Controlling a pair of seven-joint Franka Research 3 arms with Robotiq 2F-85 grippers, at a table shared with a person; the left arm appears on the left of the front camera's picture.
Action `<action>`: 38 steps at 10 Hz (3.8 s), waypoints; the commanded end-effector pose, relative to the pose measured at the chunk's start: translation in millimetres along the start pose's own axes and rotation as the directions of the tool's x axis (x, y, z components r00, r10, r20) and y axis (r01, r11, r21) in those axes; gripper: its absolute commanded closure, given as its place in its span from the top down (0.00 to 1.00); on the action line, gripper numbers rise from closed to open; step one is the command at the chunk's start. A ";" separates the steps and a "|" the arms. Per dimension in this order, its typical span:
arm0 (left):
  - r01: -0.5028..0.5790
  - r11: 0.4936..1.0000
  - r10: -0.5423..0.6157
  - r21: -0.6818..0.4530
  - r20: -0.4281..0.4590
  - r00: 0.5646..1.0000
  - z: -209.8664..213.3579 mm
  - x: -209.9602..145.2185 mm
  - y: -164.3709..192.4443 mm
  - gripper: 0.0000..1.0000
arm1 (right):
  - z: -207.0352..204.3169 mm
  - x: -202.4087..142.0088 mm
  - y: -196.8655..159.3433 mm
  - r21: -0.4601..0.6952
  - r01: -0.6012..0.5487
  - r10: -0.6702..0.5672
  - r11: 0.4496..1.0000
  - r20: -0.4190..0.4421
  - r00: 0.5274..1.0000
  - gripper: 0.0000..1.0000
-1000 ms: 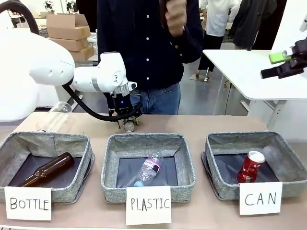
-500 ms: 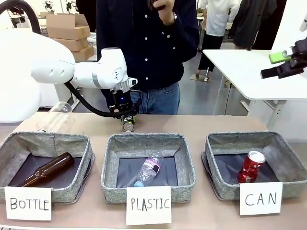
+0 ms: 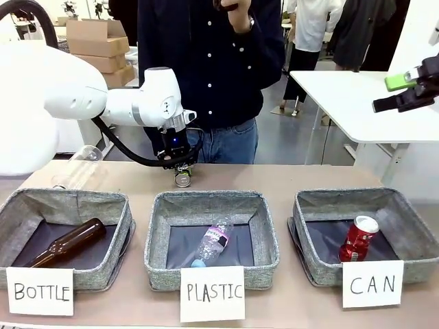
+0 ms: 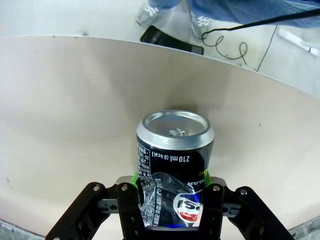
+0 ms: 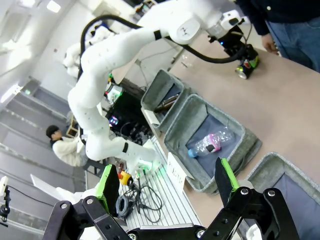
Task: Sort the can waste into the basket.
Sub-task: Pick up the can waste from the table and place it in the right Fabric basket.
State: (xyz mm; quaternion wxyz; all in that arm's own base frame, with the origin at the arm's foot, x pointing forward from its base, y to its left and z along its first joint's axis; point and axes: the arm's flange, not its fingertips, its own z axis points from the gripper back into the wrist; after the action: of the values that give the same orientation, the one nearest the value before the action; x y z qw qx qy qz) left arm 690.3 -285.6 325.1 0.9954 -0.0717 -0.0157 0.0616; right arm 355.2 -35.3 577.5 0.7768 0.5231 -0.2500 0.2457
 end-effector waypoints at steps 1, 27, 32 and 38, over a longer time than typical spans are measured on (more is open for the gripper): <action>0.019 0.998 -0.019 -0.052 0.003 1.000 18.6 -12.0 12.3 0.00 | 2.1 3.4 2.3 0.000 0.004 -0.004 1.000 -0.006 1.000 1.00; 0.872 -0.426 -0.605 0.242 0.640 -0.473 142.8 -341.9 -321.1 0.41 | 141.2 -37.6 -10.3 -0.362 0.075 -0.043 0.929 0.094 0.995 1.00; 0.874 -0.451 -0.631 0.179 0.628 -0.455 135.3 -335.6 -321.6 1.00 | 141.2 -37.6 -10.3 -0.362 0.075 -0.043 0.929 0.094 0.995 1.00; 0.903 -0.429 -0.768 -0.037 0.540 -0.343 135.7 -323.4 -294.7 1.00 | 141.2 -37.6 -10.3 -0.362 0.075 -0.043 0.929 0.094 0.995 1.00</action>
State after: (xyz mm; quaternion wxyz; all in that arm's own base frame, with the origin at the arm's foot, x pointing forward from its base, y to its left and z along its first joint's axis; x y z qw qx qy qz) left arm 403.6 -607.0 485.1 0.5237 -0.2571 -0.2692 -0.7662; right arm 315.7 -174.9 592.1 0.8515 0.3962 -0.3100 0.1478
